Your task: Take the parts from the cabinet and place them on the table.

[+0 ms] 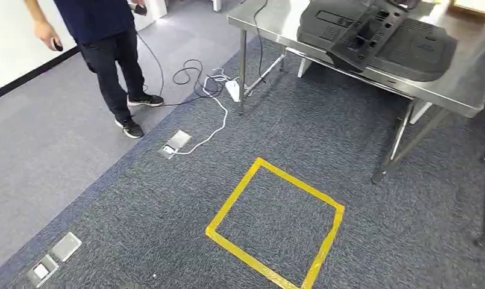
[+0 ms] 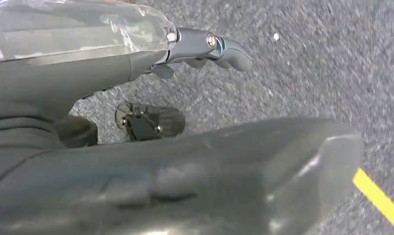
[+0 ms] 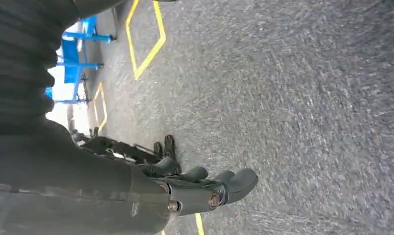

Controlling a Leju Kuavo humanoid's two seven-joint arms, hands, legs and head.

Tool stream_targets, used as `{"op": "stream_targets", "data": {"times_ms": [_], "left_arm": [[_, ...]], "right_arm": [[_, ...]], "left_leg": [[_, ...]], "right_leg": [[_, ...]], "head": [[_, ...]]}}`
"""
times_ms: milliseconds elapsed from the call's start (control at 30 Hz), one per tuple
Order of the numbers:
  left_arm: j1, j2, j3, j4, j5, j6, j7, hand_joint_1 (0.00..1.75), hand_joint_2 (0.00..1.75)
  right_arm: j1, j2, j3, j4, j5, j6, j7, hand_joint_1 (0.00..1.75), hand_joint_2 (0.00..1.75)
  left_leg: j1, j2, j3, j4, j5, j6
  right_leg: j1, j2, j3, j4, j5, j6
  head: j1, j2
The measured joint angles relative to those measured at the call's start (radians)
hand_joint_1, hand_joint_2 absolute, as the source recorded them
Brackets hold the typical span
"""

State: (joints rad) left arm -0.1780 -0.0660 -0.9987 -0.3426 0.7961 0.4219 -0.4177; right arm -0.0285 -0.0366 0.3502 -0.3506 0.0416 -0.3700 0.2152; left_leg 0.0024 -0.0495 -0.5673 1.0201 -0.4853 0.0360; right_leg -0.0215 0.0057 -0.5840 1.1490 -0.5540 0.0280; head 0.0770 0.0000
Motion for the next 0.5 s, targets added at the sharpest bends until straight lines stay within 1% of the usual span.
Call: {"op": "stream_targets", "data": {"times_ms": [33, 67, 100, 133, 167, 200, 233, 267, 300, 333, 367, 400, 433, 467, 500], "left_arm": [[-0.001, 0.000, 0.000, 0.000, 0.000, 0.000, 0.000, 0.00, 0.00], [-0.002, 0.000, 0.000, 0.000, 0.000, 0.000, 0.000, 0.00, 0.00], [-0.004, 0.000, 0.000, 0.000, 0.000, 0.000, -0.001, 0.00, 0.00], [-0.002, 0.000, 0.000, 0.000, 0.000, 0.000, -0.002, 0.00, 0.00], [0.000, 0.000, 0.000, 0.000, 0.000, 0.000, -0.002, 0.00, 0.00], [0.002, 0.000, 0.000, 0.000, 0.000, 0.000, -0.002, 0.00, 0.00], [0.003, 0.000, 0.000, 0.000, 0.000, 0.000, -0.002, 0.00, 0.00], [0.002, 0.000, 0.000, 0.000, 0.000, 0.000, -0.002, 0.00, 0.00], [0.000, 0.000, 0.000, 0.000, 0.000, 0.000, -0.002, 0.00, 0.00], [0.001, 0.000, 0.000, 0.000, 0.000, 0.000, -0.002, 0.00, 0.00], [0.003, 0.000, 0.000, 0.000, 0.000, 0.000, -0.001, 0.00, 0.00], [0.007, 0.000, 0.000, 0.000, -0.001, 0.000, -0.001, 0.00, 0.00], [0.012, 0.000, 0.000, 0.000, -0.001, 0.000, 0.001, 0.00, 0.00], [0.014, 0.000, 0.000, 0.000, -0.001, 0.000, 0.002, 0.00, 0.00], [0.015, 0.000, 0.000, 0.000, -0.001, 0.000, 0.003, 0.00, 0.00]], "right_arm": [[-0.001, 0.000, 0.002, 0.000, -0.001, 0.000, 0.000, 0.00, 1.75], [0.000, -0.001, 0.004, 0.000, -0.001, 0.001, 0.001, 0.00, 1.75], [-0.001, -0.001, 0.005, 0.000, -0.001, 0.002, 0.001, 0.00, 1.75], [-0.001, -0.001, 0.006, 0.000, -0.002, 0.004, 0.002, 0.00, 1.75], [-0.003, -0.001, 0.008, 0.000, -0.002, 0.006, 0.002, 0.00, 1.75], [-0.003, 0.000, 0.010, 0.000, -0.003, 0.008, 0.003, 0.00, 1.75], [-0.004, 0.001, 0.012, 0.000, -0.004, 0.009, 0.004, 0.00, 1.75], [-0.004, 0.000, 0.015, 0.000, -0.004, 0.011, 0.005, 0.00, 1.75], [-0.004, -0.001, 0.017, 0.000, -0.005, 0.014, 0.009, 0.00, 1.75], [-0.001, -0.002, 0.022, 0.000, -0.008, 0.019, 0.014, 0.00, 1.75], [-0.001, -0.002, 0.024, 0.000, -0.011, 0.022, 0.019, 0.00, 1.75], [-0.001, -0.002, 0.028, 0.000, -0.016, 0.025, 0.024, 0.00, 1.75], [-0.001, -0.002, 0.031, 0.000, -0.018, 0.026, 0.027, 0.00, 1.75], [-0.002, -0.002, 0.034, 0.000, -0.020, 0.026, 0.030, 0.00, 1.75], [-0.003, -0.002, 0.037, 0.000, -0.022, 0.026, 0.034, 0.00, 1.75]], "left_leg": [[0.000, -0.009, 0.000, 0.004, -0.002, -0.003], [-0.005, -0.013, -0.005, 0.008, -0.004, -0.009], [-0.003, -0.026, -0.012, 0.015, -0.003, -0.014], [0.000, -0.030, -0.015, 0.013, 0.001, -0.021], [0.000, -0.038, -0.015, 0.010, 0.004, -0.025], [-0.001, -0.047, -0.015, 0.009, 0.005, -0.032], [0.001, -0.025, -0.015, 0.021, -0.007, -0.037], [-0.003, 0.011, -0.027, 0.052, -0.030, -0.043], [0.000, 0.025, -0.054, 0.111, -0.065, -0.048], [0.004, 0.033, -0.097, 0.207, -0.111, -0.053], [0.006, 0.035, -0.126, 0.268, -0.134, -0.056], [0.008, 0.036, -0.147, 0.313, -0.141, -0.058], [0.009, 0.037, -0.142, 0.303, -0.125, -0.057], [0.009, 0.041, -0.117, 0.253, -0.092, -0.056], [0.009, 0.048, -0.075, 0.171, -0.049, -0.053]], "right_leg": [[-0.002, 0.026, 0.038, -0.090, 0.042, -0.003], [-0.001, 0.056, 0.047, -0.111, 0.025, -0.004], [-0.002, 0.053, 0.050, -0.126, 0.026, -0.005], [0.001, 0.047, 0.047, -0.122, 0.026, -0.007], [0.005, 0.040, 0.047, -0.120, 0.026, -0.010], [0.000, 0.030, 0.049, -0.126, 0.030, -0.016], [-0.006, 0.016, 0.053, -0.133, 0.036, -0.025], [-0.006, 0.009, 0.053, -0.134, 0.036, -0.031], [-0.004, -0.001, 0.053, -0.134, 0.035, -0.035], [-0.001, -0.016, 0.053, -0.134, 0.034, -0.037], [0.000, -0.026, 0.052, -0.134, 0.034, -0.038], [0.000, -0.038, 0.052, -0.133, 0.033, -0.038], [0.000, -0.046, 0.053, -0.133, 0.032, -0.038], [-0.001, -0.055, 0.055, -0.133, 0.031, -0.036], [-0.002, -0.064, 0.058, -0.133, 0.029, -0.034]], "head": [[0.003, 0.000], [0.002, 0.000], [-0.002, 0.000], [-0.003, 0.000], [-0.003, 0.000], [-0.005, 0.000], [-0.005, 0.000], [-0.015, 0.000], [-0.024, 0.000], [-0.024, 0.000], [-0.024, 0.000], [-0.025, 0.000], [-0.025, 0.000], [-0.026, 0.000], [-0.027, 0.000]]}}
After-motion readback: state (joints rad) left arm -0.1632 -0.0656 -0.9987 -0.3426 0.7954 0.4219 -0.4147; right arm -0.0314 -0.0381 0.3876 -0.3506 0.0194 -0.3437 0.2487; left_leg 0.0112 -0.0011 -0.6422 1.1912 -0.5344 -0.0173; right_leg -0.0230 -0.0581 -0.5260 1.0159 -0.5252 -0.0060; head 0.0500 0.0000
